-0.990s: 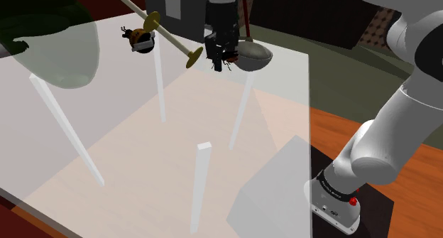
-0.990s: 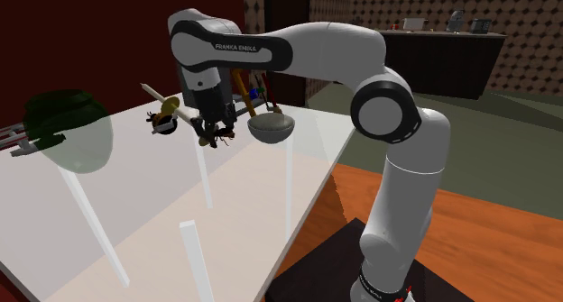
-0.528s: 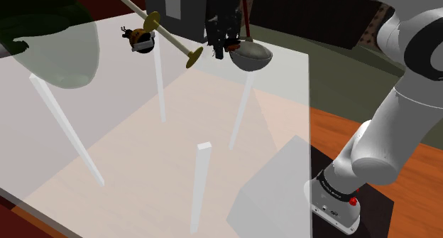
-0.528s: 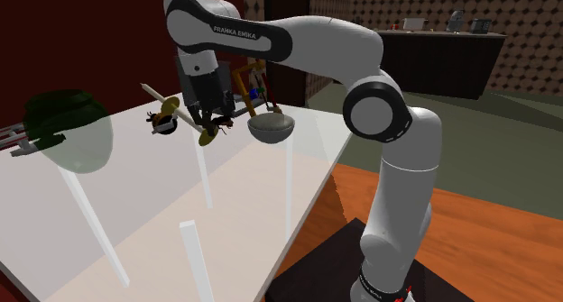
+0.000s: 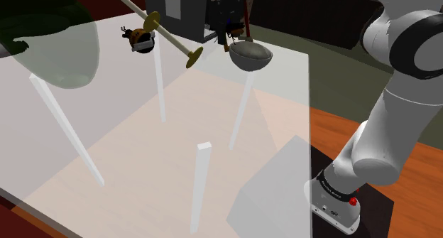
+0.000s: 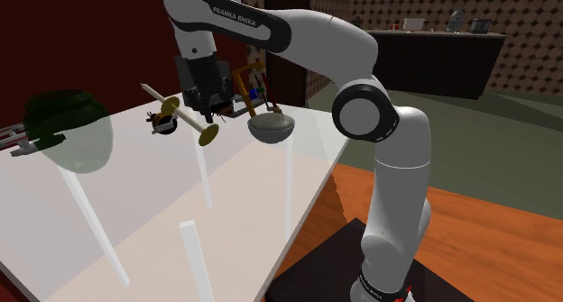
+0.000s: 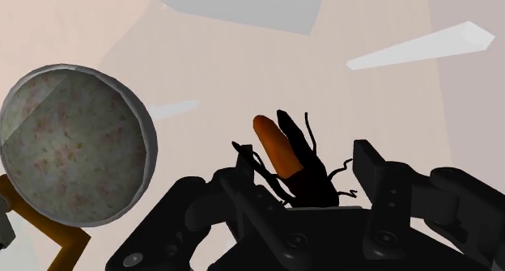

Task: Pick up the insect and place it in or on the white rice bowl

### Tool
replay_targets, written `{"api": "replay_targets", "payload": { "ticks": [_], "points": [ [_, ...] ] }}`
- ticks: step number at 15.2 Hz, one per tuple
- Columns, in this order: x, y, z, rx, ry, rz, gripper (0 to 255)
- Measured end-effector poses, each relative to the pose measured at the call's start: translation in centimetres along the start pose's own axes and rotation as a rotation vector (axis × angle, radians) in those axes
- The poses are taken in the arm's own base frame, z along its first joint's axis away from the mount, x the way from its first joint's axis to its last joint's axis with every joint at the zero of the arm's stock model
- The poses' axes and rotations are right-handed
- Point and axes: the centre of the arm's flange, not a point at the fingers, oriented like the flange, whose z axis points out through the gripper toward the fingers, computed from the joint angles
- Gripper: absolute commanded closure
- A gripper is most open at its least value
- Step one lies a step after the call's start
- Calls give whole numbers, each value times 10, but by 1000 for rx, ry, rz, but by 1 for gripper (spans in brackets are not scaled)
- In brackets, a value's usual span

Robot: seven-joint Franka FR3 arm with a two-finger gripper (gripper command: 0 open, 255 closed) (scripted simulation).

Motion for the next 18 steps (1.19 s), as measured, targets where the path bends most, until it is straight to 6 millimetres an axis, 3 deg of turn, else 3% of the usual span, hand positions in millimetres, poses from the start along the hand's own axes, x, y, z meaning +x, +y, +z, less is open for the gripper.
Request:
{"api": "replay_targets", "payload": {
  "ticks": [3, 18],
  "points": [
    [2, 26, 0, 0, 0, 1, 255],
    [10, 222, 24, 1, -1, 1, 255]
  ]
}}
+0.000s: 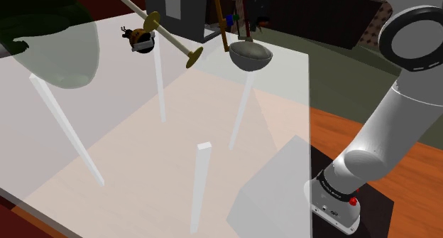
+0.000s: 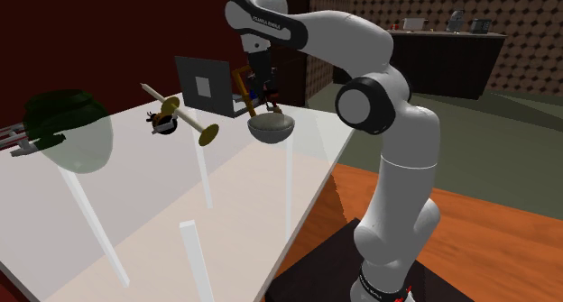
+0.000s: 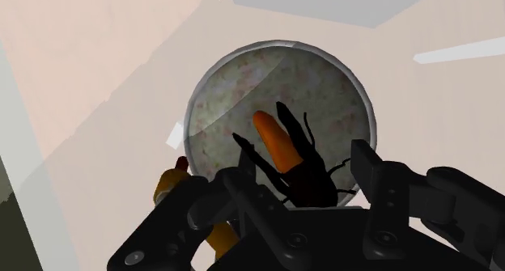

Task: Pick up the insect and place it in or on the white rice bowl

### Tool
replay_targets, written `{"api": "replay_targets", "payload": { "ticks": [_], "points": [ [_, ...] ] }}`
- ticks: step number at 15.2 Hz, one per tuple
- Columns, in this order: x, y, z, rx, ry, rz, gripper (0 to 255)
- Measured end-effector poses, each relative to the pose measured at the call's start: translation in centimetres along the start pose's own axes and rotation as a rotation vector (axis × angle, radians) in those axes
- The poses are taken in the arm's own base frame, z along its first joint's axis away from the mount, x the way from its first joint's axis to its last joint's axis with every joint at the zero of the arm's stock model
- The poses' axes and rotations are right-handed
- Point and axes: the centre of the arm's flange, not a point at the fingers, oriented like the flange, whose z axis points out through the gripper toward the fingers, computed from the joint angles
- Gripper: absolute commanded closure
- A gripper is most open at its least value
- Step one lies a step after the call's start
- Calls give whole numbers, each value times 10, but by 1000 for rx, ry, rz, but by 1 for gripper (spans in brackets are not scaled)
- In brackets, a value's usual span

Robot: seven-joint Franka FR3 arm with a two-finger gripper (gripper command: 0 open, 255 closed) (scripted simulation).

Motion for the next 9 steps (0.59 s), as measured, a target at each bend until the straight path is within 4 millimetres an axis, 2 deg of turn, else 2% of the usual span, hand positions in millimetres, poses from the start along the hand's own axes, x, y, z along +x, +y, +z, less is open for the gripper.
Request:
{"api": "replay_targets", "payload": {
  "ticks": [1, 3, 9],
  "points": [
    [1, 12, 4, 0, -1, 0, 255],
    [1, 20, 13, 0, -1, 0, 255],
    [6, 20, 44, 0, -1, -1, 255]
  ]
}}
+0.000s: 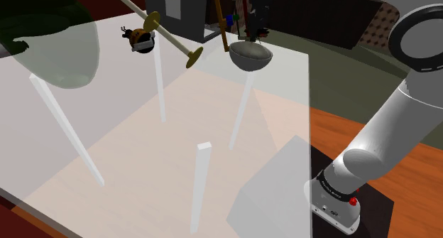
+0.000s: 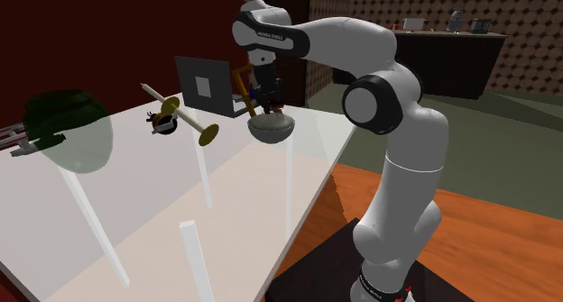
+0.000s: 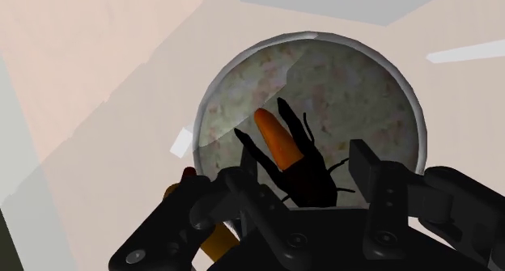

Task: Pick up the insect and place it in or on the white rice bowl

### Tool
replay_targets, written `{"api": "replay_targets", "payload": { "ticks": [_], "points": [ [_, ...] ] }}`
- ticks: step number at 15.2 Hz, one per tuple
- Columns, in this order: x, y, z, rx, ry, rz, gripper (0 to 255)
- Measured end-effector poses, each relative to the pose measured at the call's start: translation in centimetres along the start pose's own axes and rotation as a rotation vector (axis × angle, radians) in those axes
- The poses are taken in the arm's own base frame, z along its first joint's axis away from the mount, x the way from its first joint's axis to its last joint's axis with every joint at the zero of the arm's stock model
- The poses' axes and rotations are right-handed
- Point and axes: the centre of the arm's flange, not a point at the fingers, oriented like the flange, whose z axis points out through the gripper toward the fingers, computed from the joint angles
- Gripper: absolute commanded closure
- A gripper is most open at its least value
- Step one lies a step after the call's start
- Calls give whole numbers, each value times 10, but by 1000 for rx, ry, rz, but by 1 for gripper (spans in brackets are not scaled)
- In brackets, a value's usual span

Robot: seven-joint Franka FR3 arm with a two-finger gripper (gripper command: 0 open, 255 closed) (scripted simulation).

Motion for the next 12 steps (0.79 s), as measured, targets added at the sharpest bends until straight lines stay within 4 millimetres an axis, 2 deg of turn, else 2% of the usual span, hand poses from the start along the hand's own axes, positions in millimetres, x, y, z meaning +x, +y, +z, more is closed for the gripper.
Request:
{"api": "replay_targets", "payload": {
  "ticks": [3, 9, 10, 12],
  "points": [
    [1, -1, 15, 0, 0, 0, 255],
    [1, -2, 16, -1, 4, 1, 255],
    [1, -2, 16, -1, 4, 1, 0],
    [1, -2, 17, 0, 1, 0, 0]
  ]
}}
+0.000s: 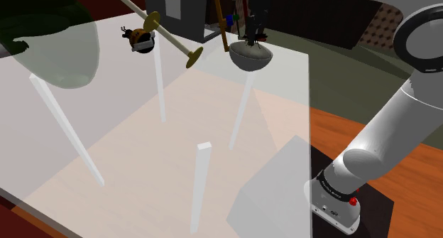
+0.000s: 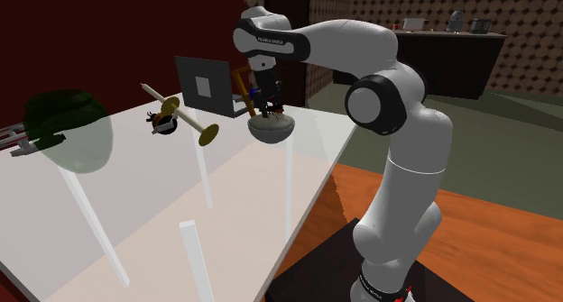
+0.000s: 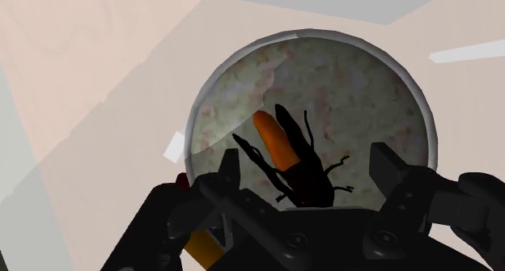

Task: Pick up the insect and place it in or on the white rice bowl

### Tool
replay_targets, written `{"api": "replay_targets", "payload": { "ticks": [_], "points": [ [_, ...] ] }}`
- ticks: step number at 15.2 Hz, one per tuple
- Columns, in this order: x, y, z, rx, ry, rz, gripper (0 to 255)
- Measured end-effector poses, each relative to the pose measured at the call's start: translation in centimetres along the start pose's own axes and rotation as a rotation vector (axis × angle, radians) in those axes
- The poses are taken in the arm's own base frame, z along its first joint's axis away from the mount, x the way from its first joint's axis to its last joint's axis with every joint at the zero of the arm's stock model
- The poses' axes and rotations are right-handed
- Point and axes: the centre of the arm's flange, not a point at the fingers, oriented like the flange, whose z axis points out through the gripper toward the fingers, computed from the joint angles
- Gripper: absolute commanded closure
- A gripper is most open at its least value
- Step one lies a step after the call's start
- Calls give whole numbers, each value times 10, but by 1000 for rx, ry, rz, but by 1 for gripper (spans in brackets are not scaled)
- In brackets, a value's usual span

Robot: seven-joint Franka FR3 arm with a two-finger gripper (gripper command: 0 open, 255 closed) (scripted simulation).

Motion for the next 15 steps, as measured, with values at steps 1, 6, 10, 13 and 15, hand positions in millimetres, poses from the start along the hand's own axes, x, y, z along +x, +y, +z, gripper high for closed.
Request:
{"api": "replay_targets", "payload": {
  "ticks": [1, 6, 10, 13, 15],
  "points": [
    [0, 0, 0, 0, 0, 0, 0],
    [0, -1, -14, 0, 0, -1, 0],
    [1, -1, -46, 0, 0, -1, 0],
    [0, 0, -49, 0, -1, 0, 0],
    [0, 0, -49, 0, -1, 0, 0]
  ]
}}
